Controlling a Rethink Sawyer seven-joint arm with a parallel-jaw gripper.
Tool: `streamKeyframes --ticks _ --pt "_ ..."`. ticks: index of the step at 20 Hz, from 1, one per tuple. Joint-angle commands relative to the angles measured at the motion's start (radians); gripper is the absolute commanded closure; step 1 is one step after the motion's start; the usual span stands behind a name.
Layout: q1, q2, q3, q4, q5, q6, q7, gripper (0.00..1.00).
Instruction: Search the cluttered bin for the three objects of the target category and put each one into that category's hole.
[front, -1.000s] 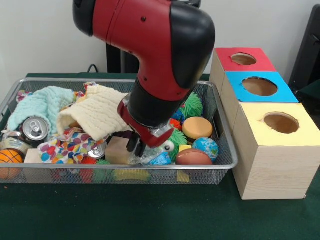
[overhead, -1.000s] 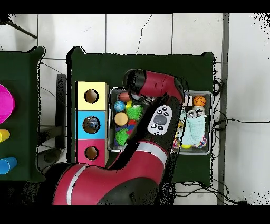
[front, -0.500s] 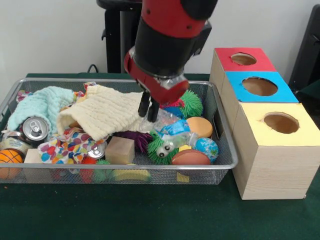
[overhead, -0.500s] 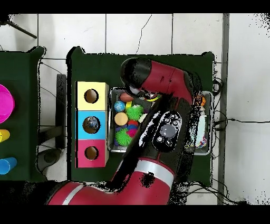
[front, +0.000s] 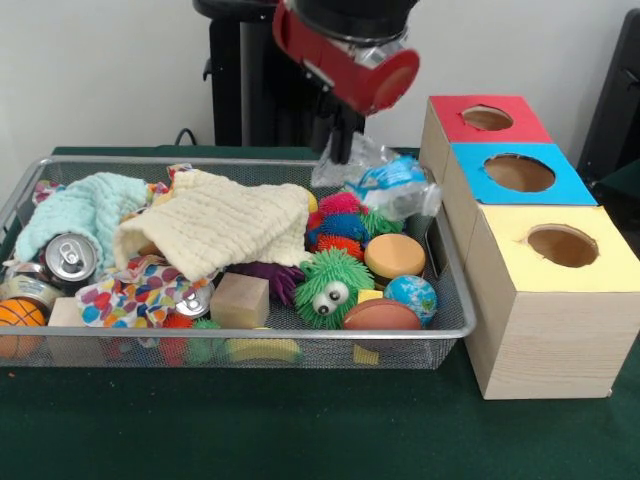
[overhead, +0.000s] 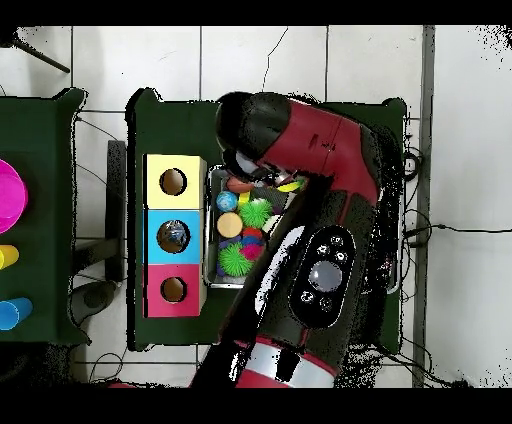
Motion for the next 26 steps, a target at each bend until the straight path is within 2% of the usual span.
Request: streamKeyframes --ticks 1,9,14,23,26 --pt "0.051 -0.03 0.063 0.117 0.025 0.247 0.231 1.0" --pt "0.146 0.011 -0.025 0.067 0.036 0.466 0.448 1.0" --pt "0.191 0.045 -0.068 0.038 0.027 0.558 0.516 1.0" --pt "0.212 0.108 -0.078 0.013 0.015 0.516 0.609 1.0" --pt "0.219 0.131 -0.089 -0.002 -0.004 0.456 0.633 1.0"
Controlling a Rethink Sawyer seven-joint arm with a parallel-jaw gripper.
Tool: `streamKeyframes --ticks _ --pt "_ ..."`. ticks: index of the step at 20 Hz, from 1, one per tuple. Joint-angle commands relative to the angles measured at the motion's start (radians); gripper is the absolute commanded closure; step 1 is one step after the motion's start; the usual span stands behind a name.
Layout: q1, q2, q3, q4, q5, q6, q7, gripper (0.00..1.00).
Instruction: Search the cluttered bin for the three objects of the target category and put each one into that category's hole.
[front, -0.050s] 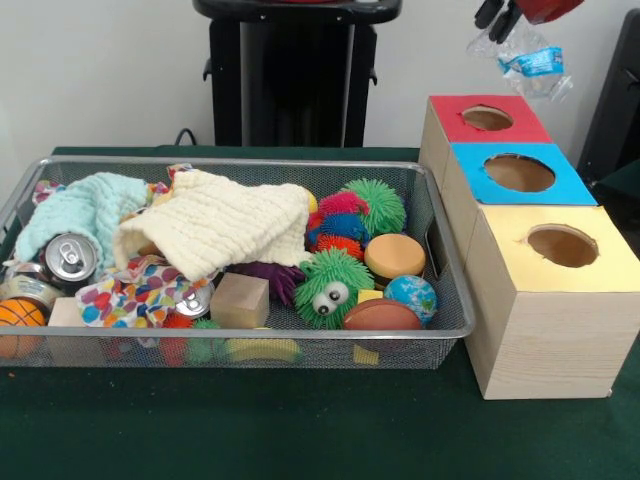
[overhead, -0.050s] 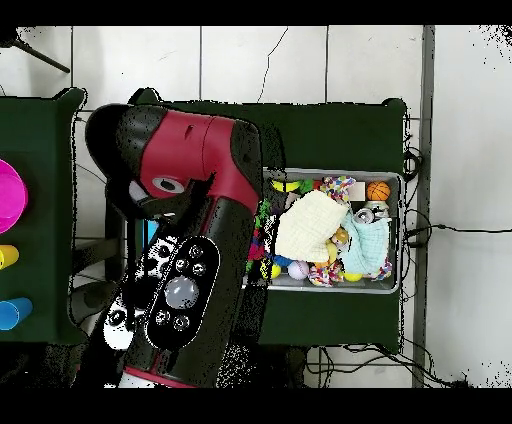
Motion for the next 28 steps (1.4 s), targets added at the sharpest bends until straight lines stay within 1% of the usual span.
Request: streamKeyframes --ticks 1,3,6,9,13,16,21,25,28 --pt "-0.013 0.098 0.011 0.01 -0.02 -0.066 0.306 1.0" --pt "-0.009 0.11 -0.002 -0.009 -0.042 -0.069 0.309 1.0" --pt "0.0 0.127 -0.006 -0.02 -0.039 -0.052 0.316 1.0" --pt "0.008 0.137 -0.004 -0.021 -0.032 -0.033 0.301 1.0" --pt "0.017 0.158 0.0 -0.018 -0.023 -0.062 0.306 1.0" --pt "0.017 0.187 0.001 -0.034 -0.022 -0.079 0.311 1.0" --pt "0.005 0.216 -0.004 -0.078 -0.018 -0.052 0.307 1.0" --pt "0.0 0.238 -0.002 -0.09 -0.003 -0.07 0.323 1.0" --pt "0.006 0.239 -0.002 -0.088 0.003 -0.063 0.326 1.0"
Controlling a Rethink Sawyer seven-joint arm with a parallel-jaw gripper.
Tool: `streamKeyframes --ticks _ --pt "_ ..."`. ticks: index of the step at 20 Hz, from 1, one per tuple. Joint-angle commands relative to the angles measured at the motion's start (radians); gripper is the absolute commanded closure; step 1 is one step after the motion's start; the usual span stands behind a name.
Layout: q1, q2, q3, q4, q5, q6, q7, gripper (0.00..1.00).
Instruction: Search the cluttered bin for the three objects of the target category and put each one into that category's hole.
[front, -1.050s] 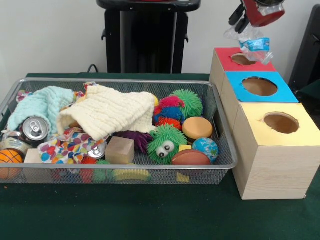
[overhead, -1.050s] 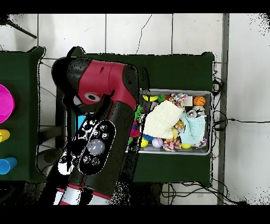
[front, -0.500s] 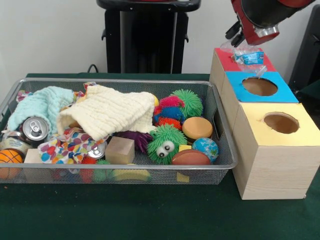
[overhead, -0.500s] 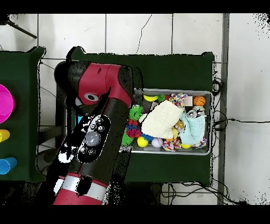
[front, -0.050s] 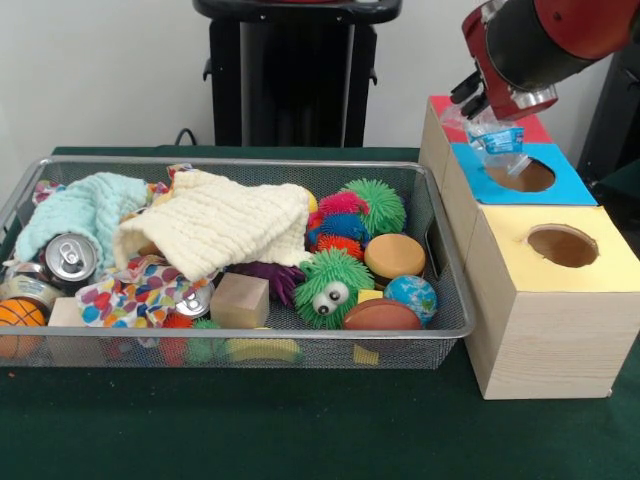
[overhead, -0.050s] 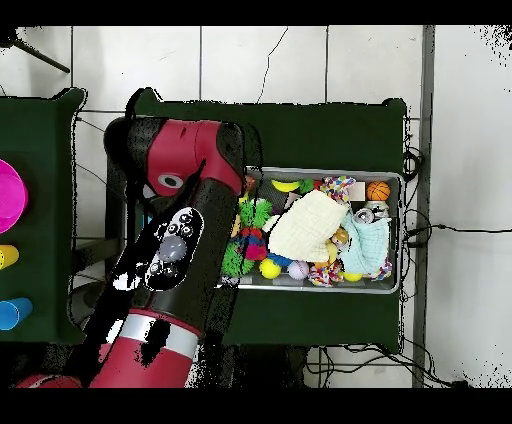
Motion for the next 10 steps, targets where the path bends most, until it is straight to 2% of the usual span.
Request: streamKeyframes --ticks 1,10 --pt "-0.01 0.05 0.029 -0.008 0.01 -0.059 0.292 1.0" --pt "-0.012 0.027 0.055 0.01 0.059 -0.02 0.293 1.0"
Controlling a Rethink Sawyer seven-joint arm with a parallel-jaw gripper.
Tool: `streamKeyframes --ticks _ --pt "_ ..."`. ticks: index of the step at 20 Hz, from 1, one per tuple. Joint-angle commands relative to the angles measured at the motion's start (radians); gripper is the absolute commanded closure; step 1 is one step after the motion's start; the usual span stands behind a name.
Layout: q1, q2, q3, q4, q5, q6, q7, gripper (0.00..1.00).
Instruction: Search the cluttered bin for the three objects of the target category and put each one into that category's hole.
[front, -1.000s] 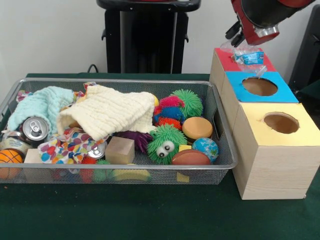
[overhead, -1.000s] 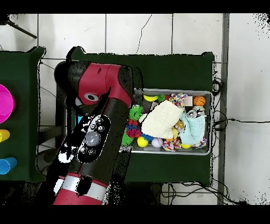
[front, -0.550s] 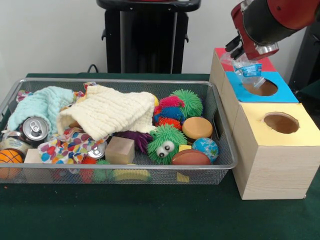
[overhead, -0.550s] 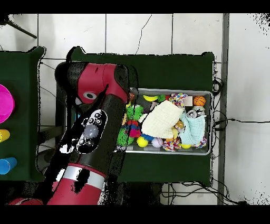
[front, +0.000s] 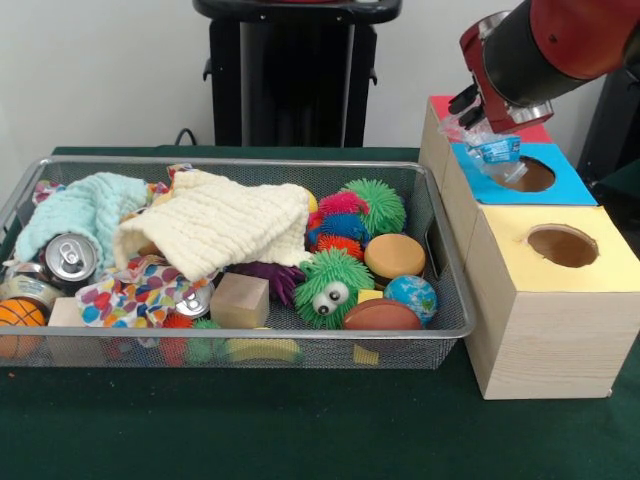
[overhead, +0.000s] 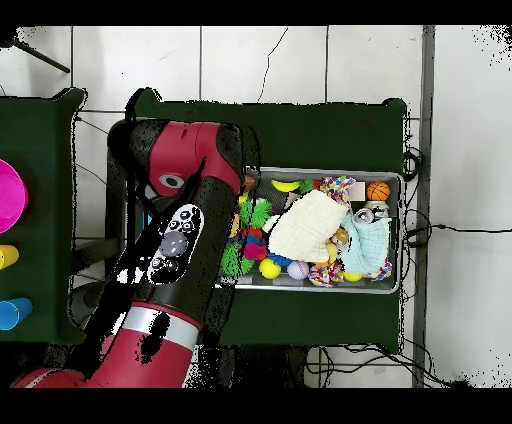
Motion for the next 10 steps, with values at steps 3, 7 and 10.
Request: streamKeyframes --ticks 3,7,10 --pt "-0.014 0.004 0.068 0.004 0.081 0.013 0.3 1.0" --pt "-0.016 0.002 0.072 0.0 0.104 0.026 0.296 1.0" --pt "-0.016 0.008 0.071 0.0 0.116 0.016 0.291 1.0"
